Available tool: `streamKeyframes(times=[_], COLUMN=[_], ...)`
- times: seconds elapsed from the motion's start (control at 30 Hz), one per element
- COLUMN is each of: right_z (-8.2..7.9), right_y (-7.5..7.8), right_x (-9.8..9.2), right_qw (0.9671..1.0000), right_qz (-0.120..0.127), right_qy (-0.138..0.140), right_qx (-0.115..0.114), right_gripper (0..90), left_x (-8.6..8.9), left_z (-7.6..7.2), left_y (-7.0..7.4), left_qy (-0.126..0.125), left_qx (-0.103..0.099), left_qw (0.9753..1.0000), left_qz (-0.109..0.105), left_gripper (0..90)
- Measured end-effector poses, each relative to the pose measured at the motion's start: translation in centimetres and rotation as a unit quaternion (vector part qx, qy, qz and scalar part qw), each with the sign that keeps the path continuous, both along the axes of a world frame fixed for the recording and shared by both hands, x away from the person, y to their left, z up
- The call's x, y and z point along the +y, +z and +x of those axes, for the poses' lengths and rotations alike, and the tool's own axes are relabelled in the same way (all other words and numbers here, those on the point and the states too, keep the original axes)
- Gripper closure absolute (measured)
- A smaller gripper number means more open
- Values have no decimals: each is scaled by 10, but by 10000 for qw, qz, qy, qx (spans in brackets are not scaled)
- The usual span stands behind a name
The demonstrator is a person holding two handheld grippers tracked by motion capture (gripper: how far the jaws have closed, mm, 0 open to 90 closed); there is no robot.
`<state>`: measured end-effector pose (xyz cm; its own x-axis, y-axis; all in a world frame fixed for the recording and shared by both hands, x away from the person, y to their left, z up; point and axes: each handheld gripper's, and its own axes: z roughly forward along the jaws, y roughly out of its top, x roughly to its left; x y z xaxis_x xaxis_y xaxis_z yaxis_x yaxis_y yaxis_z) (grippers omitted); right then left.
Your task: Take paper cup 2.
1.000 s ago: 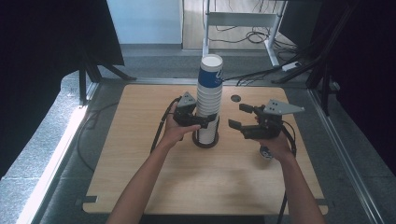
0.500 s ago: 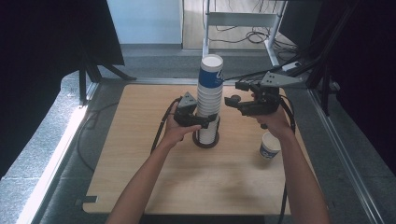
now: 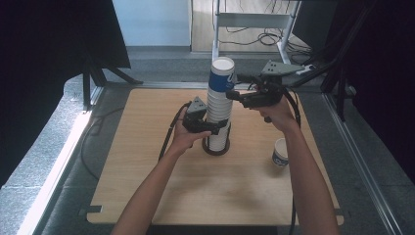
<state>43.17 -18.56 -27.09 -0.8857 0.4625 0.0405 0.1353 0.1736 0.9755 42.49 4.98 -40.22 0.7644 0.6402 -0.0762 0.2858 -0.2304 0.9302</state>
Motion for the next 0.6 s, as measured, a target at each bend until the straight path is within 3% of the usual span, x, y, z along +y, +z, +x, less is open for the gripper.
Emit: streamKeyframes(times=[0.3,0.6], right_z=[12,19], right_y=[13,19], right_x=[9,28], right_qw=[10000,10000], right_qz=[71,-25], right_qy=[57,76], right_qx=[-1,21], right_gripper=[177,183], left_x=[-1,0], left_z=[0,0], left_y=[0,1], left_qy=[6,3], left_qx=[-4,3], left_qw=[10000,10000], left_qz=[22,36], left_gripper=[127,127])
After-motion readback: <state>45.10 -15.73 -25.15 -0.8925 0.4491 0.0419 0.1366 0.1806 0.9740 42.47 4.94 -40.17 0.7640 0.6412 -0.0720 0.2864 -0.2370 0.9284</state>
